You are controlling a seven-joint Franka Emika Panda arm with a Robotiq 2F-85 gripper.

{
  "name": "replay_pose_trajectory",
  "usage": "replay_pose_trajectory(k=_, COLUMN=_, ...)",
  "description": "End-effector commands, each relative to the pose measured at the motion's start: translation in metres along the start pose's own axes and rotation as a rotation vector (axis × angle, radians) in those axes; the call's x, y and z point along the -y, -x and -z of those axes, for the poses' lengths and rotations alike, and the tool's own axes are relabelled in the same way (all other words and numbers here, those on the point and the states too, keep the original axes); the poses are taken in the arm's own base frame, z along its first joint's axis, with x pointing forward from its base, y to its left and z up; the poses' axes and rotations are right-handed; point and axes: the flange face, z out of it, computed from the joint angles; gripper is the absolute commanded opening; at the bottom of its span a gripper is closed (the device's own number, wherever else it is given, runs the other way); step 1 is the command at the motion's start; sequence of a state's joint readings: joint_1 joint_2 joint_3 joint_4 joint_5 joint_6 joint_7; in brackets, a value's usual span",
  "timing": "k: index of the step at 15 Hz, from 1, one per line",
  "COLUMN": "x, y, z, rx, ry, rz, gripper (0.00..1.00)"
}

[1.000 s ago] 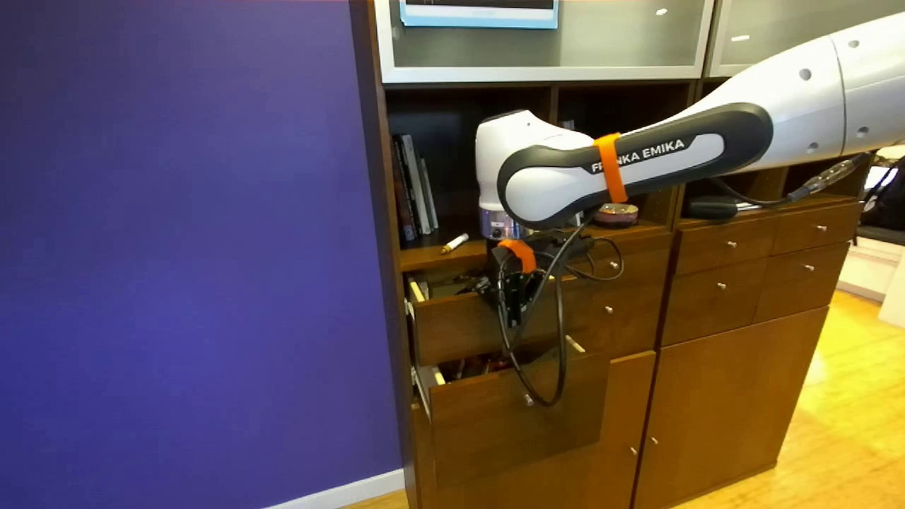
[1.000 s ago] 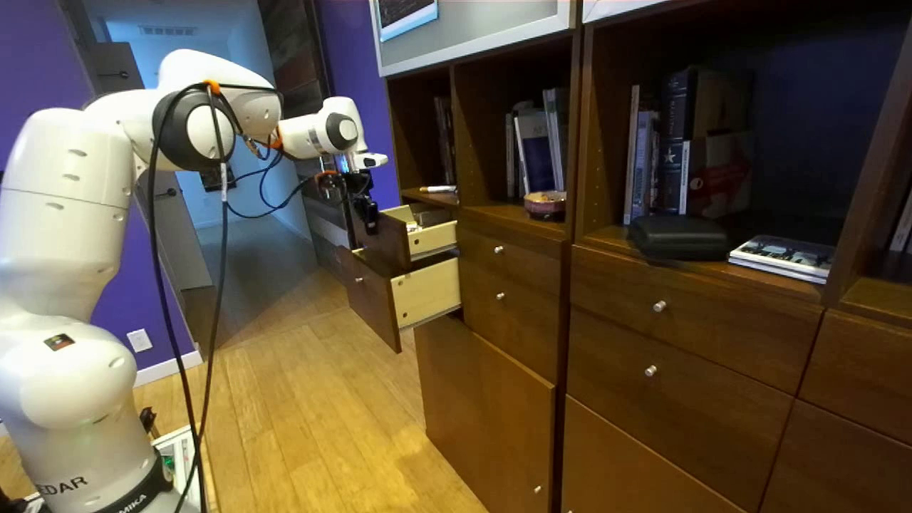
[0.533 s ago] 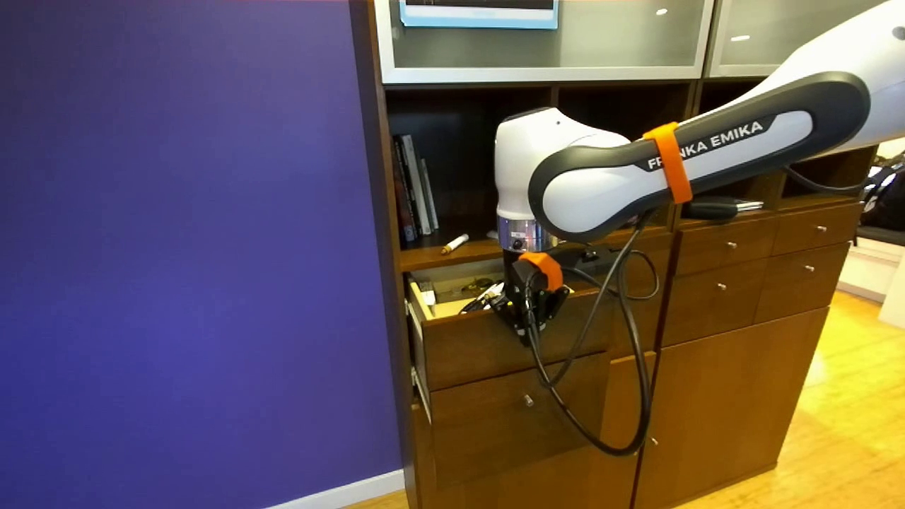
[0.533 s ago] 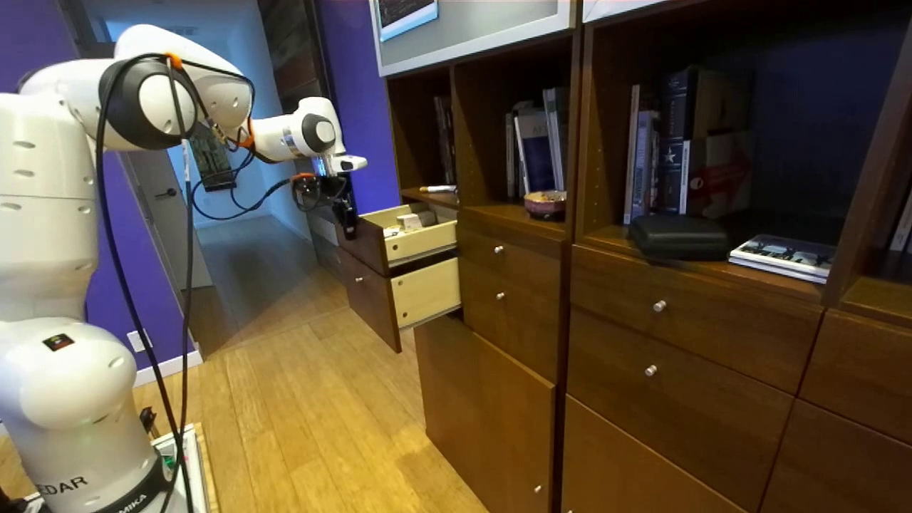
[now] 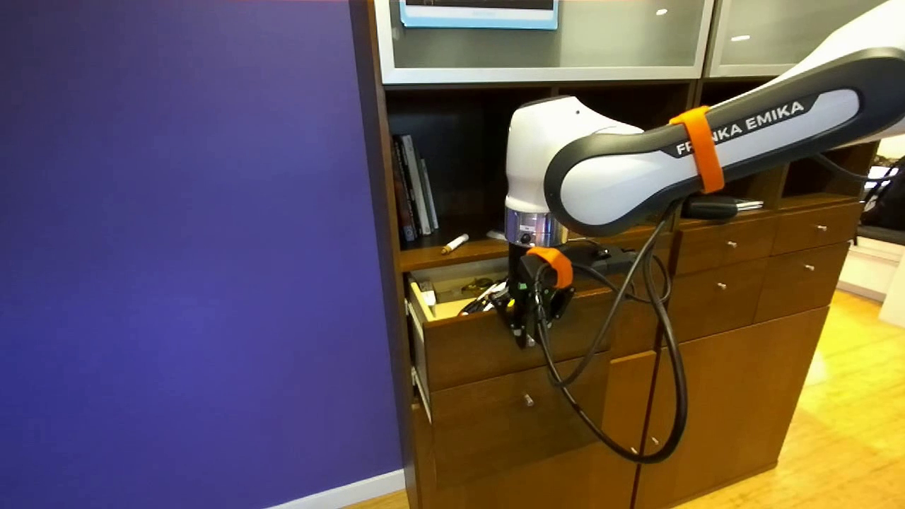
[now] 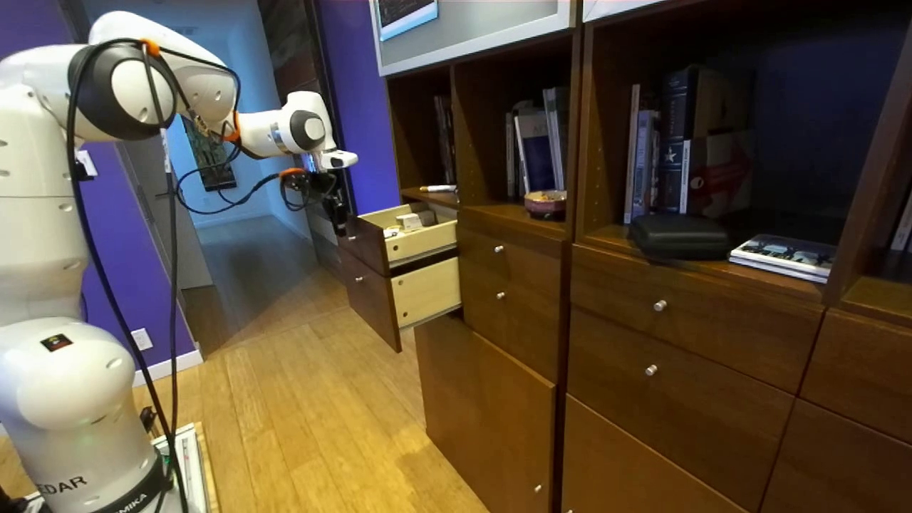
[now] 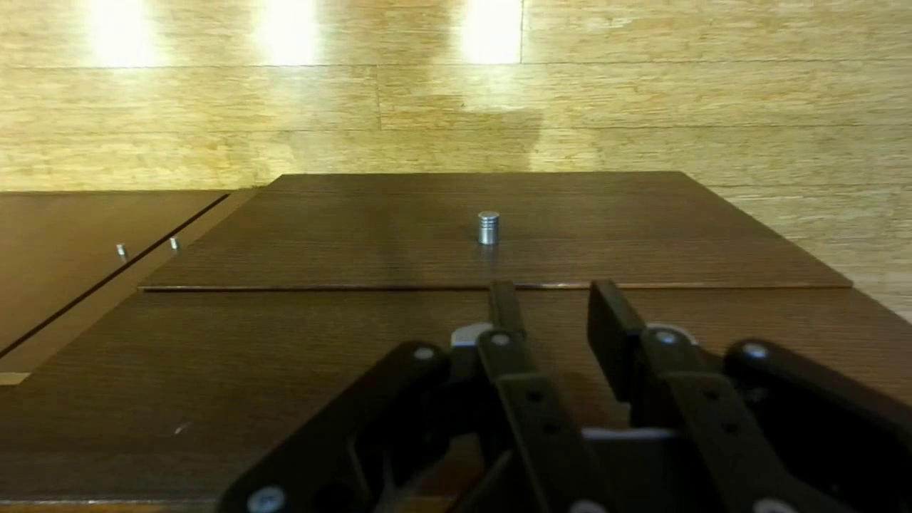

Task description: Open the top left drawer

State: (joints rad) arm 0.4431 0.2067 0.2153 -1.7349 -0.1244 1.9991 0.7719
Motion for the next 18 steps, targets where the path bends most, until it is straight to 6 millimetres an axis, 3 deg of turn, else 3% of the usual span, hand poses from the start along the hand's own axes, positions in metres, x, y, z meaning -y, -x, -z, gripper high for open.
replay_pose_trajectory(k=1, x=0.002, y=0.021, z=0.028, rx=-0.002, ry=-0.041, rz=-0.005, gripper=0.64)
replay_pose_trajectory(k=4, x=0.0, y=0.027, z=0.05, rx=-0.018, ry=-0.046, rz=-0.006, gripper=0.85)
replay_pose_trajectory(k=6, x=-0.011, y=0.024, z=0.066, rx=-0.037, ry=-0.049, rz=-0.02, gripper=0.99)
replay_pose_trajectory(k=13, x=-0.059, y=0.001, z=0.128, rx=-0.155, ry=-0.043, rz=-0.072, gripper=1.0)
replay_pose_trajectory(k=18, x=-0.071, y=-0.001, z=0.167, rx=-0.197, ry=-0.022, rz=-0.006, gripper=1.0)
